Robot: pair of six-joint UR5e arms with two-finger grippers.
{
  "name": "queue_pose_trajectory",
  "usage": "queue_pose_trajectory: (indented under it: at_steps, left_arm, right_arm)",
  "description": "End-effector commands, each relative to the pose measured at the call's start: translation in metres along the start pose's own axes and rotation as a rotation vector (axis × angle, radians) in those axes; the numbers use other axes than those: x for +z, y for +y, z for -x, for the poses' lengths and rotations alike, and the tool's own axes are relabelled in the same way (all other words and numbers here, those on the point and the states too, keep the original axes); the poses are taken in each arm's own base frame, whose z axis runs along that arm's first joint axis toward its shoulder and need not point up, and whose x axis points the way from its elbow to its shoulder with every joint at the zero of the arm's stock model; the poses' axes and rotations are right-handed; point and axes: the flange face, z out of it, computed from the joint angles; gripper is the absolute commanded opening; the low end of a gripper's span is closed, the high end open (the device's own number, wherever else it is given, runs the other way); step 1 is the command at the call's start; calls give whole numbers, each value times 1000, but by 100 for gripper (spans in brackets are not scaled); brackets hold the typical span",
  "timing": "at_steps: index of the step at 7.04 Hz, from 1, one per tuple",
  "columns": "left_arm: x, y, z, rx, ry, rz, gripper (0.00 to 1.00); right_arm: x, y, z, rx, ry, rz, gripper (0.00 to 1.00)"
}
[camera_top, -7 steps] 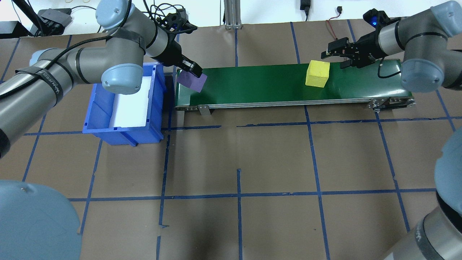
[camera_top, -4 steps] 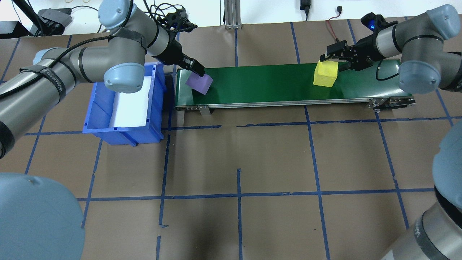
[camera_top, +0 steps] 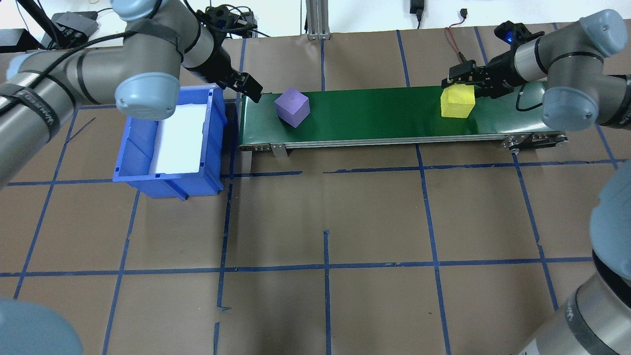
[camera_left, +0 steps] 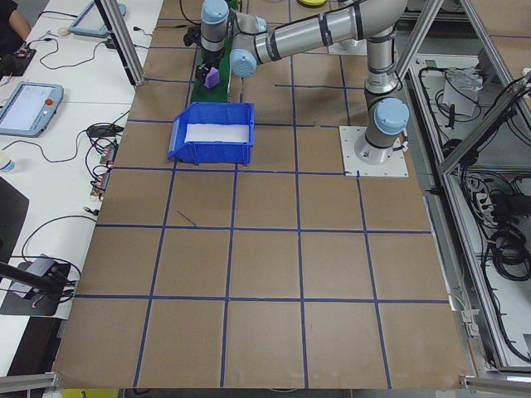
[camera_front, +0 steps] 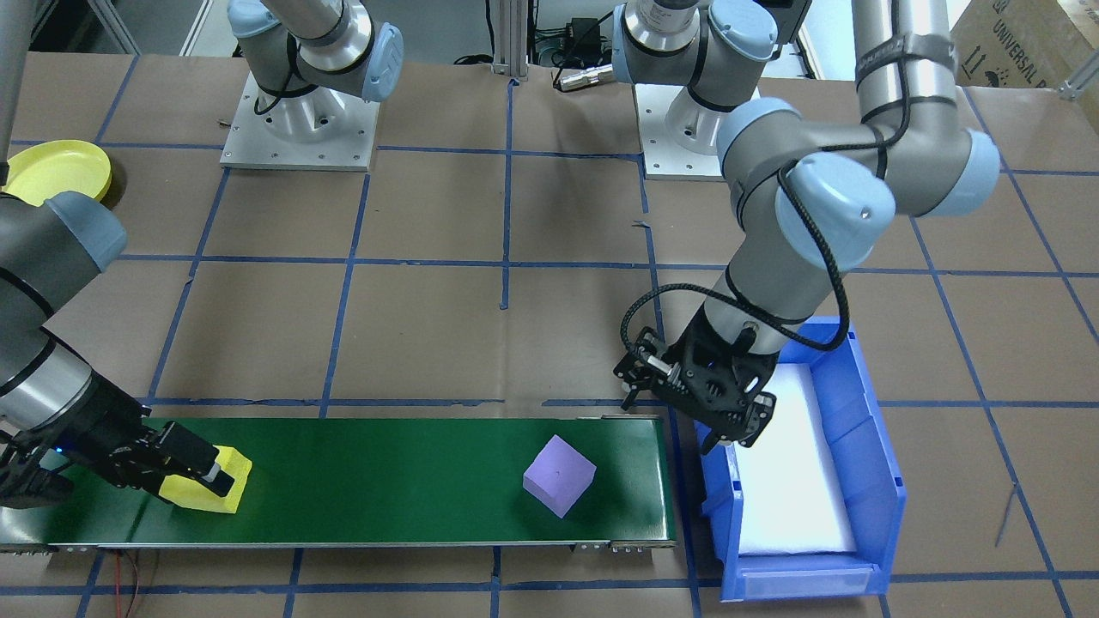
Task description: Move block left to right into plate
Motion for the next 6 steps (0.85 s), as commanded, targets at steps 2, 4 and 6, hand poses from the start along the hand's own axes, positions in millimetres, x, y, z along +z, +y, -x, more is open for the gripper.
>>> queue_pose_trajectory:
  at_steps: [2,4,6]
  left_arm:
    - [-135,80,-19,-85,-39,180,100]
    - [-165,103,-35,-97,-20,219,100]
    - [-176,113,-42,-91,-35,222,100]
  right_arm:
    - [-10,1,-9,-10,114,10,67]
    - [-35,0,-7,-64,210,-2,46]
    - [-133,18,-84,95,267,32,46]
